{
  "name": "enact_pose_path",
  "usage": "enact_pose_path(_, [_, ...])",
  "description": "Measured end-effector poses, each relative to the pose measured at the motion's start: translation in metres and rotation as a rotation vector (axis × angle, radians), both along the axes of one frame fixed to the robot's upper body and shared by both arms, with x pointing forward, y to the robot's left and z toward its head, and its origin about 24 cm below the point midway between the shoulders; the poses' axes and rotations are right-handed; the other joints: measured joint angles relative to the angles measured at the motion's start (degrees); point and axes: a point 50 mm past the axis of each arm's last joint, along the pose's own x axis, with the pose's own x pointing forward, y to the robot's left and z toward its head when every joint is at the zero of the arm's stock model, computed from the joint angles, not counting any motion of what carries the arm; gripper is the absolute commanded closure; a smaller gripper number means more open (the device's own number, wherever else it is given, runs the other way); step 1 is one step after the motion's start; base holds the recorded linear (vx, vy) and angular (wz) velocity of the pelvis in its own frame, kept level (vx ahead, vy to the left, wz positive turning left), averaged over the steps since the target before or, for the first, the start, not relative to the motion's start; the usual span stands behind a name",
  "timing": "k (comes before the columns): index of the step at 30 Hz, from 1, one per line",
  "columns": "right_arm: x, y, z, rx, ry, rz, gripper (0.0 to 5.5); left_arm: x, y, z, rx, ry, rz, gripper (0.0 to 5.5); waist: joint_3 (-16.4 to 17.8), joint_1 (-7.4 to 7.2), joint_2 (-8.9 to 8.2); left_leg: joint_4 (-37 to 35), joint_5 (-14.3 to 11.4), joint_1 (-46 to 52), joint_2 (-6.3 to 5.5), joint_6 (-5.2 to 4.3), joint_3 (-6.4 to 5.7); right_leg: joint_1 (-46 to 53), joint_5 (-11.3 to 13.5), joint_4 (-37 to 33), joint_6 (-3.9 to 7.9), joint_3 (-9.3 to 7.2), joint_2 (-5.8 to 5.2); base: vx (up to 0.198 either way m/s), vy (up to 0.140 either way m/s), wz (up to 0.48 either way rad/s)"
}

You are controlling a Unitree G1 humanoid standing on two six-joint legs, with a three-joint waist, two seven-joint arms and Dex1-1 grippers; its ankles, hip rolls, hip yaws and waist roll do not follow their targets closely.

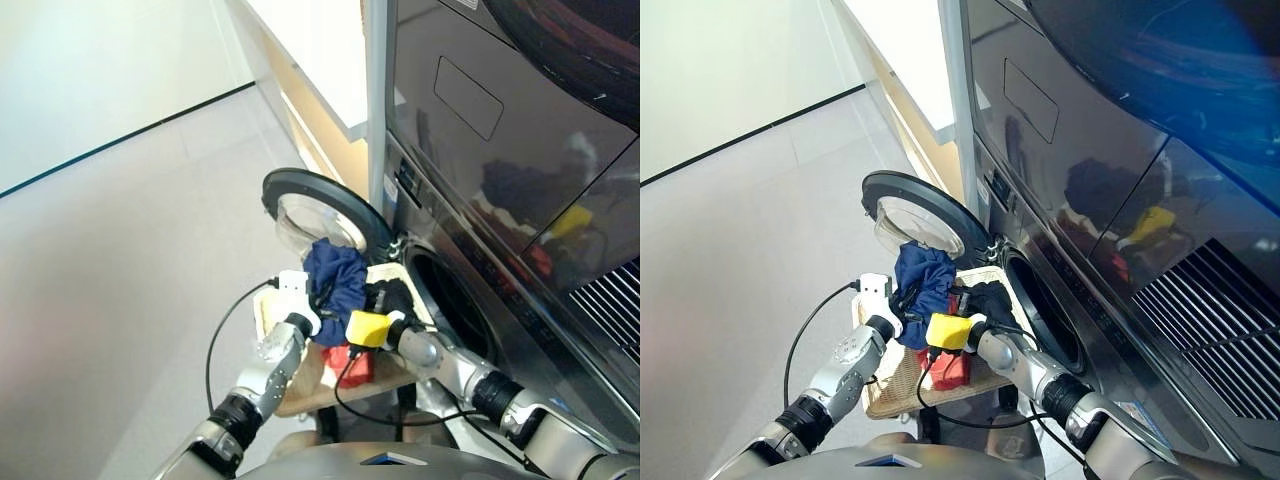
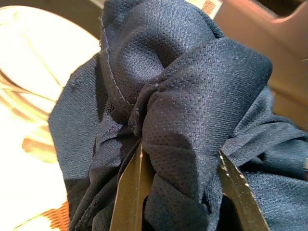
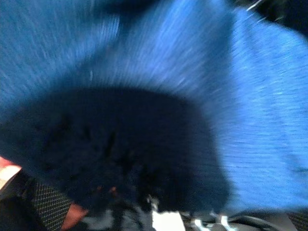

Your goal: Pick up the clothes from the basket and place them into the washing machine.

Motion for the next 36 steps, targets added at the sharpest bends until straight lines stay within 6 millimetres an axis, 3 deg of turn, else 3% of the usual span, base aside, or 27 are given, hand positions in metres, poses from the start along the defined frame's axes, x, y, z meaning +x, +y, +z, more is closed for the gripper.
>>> enact_pose_path(11, [0.005,-0.002,0.001,-0.05,-0.077,-0.023,0.0,-0.009,-0.01,0.005,-0.112,0.062,-0.066,5.5,-1.41,0.08,0.48,-0.03,0.01,0.75,0.05,0.02,-1.33,1.36,-0.27,0.0,-0.17,-0.75,-0.05,0.0,0.0,0.0])
enact_pose_path(13, [0.005,-0.002,0.001,-0.049,-0.082,-0.026,3.02,-0.009,-0.009,0.005,-0.125,0.072,-0.068,5.5,-1.49,0.07,0.48,0.0,0.02,0.78,0.04,0.01,-1.34,1.37,-0.27,0.0,-0.17,-0.87,-0.05,0.0,0.0,0.0])
enact_pose_path(15, [0.005,-0.002,0.001,-0.053,-0.097,-0.029,5.5,-0.01,-0.009,0.004,-0.134,0.087,-0.07,5.5,-1.51,0.07,0.46,0.0,0.04,0.82,0.04,0.0,-1.34,1.43,-0.28,0.0,-0.16,-1.13,-0.05,0.0,0.0,0.0])
enact_pose_path(25, [0.006,-0.004,0.001,-0.067,-0.114,-0.043,5.5,-0.016,-0.008,-0.001,-0.146,0.119,-0.076,5.5,-2.05,0.05,-0.46,-0.01,0.04,0.9,0.04,0.0,-1.28,1.53,-0.3,0.0,-0.14,-1.21,-0.04,0.0,0.0,0.0])
enact_pose_path(26, [0.006,-0.004,0.001,-0.067,-0.115,-0.044,5.5,-0.016,-0.008,-0.002,-0.147,0.12,-0.075,5.03,-2.13,0.03,-0.6,-0.01,0.03,0.91,0.04,0.01,-1.27,1.53,-0.31,0.0,-0.14,-1.21,-0.02,0.0,0.0,0.0])
enact_pose_path(27, [0.006,-0.004,0.001,-0.065,-0.116,-0.046,5.5,-0.016,-0.008,-0.001,-0.156,0.125,-0.072,1.38,-2.19,-0.01,-0.71,-0.02,0.03,0.91,0.04,0.01,-1.26,1.53,-0.31,0.0,-0.14,-1.21,-0.03,0.0,0.0,0.0])
enact_pose_path(28, [0.007,-0.004,0.001,-0.063,-0.118,-0.05,5.5,-0.016,-0.008,-0.001,-0.16,0.126,-0.072,0.0,-2.21,-0.01,-0.75,-0.02,0.03,0.92,0.03,0.01,-1.26,1.54,-0.31,0.0,-0.14,-1.21,-0.04,0.0,0.0,0.0])
enact_pose_path(31, [0.008,-0.006,0.002,-0.042,-0.128,-0.08,5.5,-0.018,-0.009,0.001,-0.178,0.119,-0.073,0.0,-2.21,0.0,-0.76,-0.02,0.03,0.92,0.03,0.02,-1.26,1.54,-0.31,0.0,-0.13,-1.21,-0.03,0.0,0.0,0.0])
enact_pose_path(36, [0.006,-0.013,0.0,0.114,-0.069,-0.272,5.5,-0.017,-0.003,0.001,-0.241,0.133,-0.002,0.0,-2.21,0.01,-0.86,-0.01,0.02,1.0,0.03,0.02,-1.24,1.61,-0.32,0.0,-0.11,-1.22,0.0,0.0,0.0,0.0])
